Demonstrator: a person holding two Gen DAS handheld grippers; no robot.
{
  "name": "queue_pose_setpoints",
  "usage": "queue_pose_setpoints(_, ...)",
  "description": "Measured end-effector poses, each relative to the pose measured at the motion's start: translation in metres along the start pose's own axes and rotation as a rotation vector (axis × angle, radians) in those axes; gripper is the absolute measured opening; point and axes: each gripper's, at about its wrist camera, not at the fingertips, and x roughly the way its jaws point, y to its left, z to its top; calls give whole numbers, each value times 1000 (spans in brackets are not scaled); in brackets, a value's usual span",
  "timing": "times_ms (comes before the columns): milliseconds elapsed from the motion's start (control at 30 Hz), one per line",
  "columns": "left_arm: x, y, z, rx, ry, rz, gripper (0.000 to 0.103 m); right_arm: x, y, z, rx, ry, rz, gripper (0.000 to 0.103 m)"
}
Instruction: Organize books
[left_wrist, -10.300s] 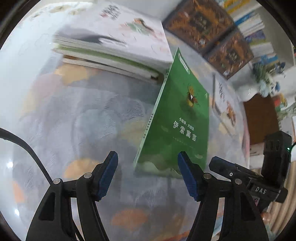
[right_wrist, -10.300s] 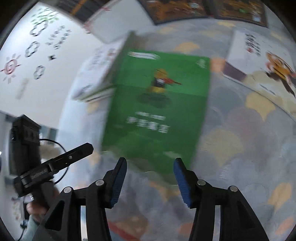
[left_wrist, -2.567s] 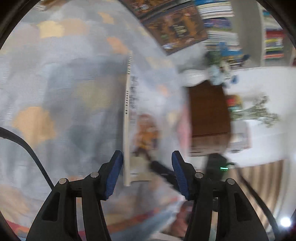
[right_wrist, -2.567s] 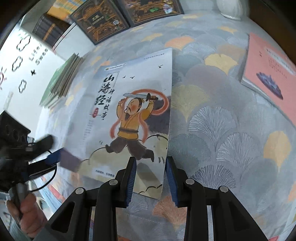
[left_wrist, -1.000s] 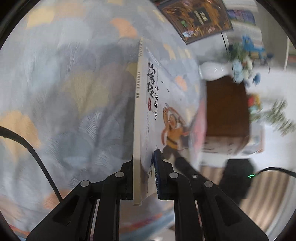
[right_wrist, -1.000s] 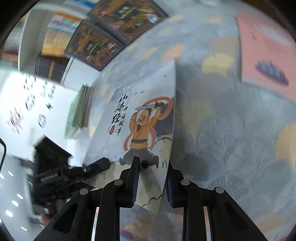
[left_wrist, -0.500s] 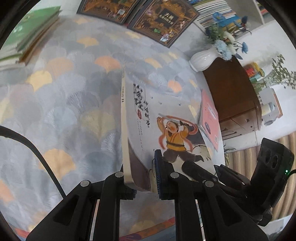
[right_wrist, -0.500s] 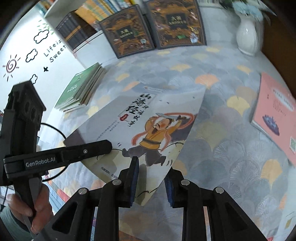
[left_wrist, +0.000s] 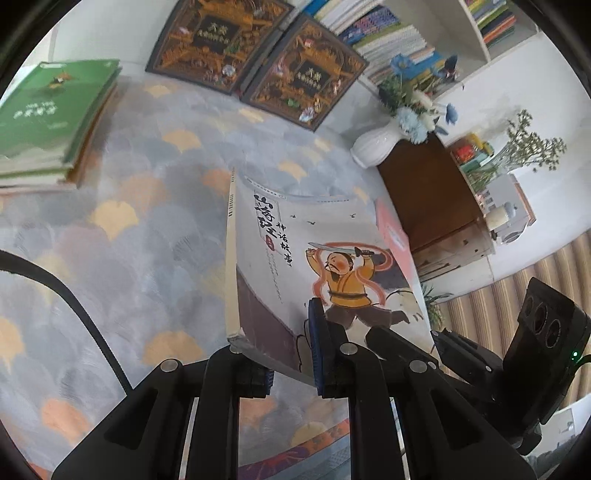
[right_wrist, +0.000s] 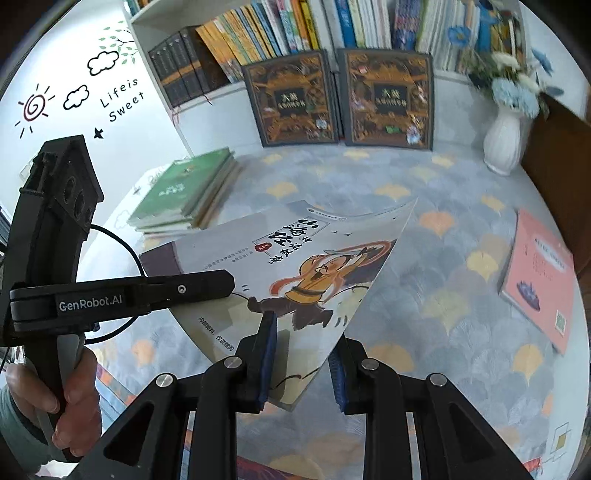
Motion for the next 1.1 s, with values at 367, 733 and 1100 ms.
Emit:
queue_pose_setpoints(367, -86, 63, 38, -13, -136, 31, 12, 23, 92, 52, -46, -77, 69, 25)
queue_pose_setpoints(733, -142, 165, 72, -129, -238, 84, 12, 97, 192, 108, -161, -55, 149, 25)
queue_pose_setpoints(1100, -135, 232, 101, -217, -246, 76, 12, 167, 222, 144, -205, 10, 146, 26)
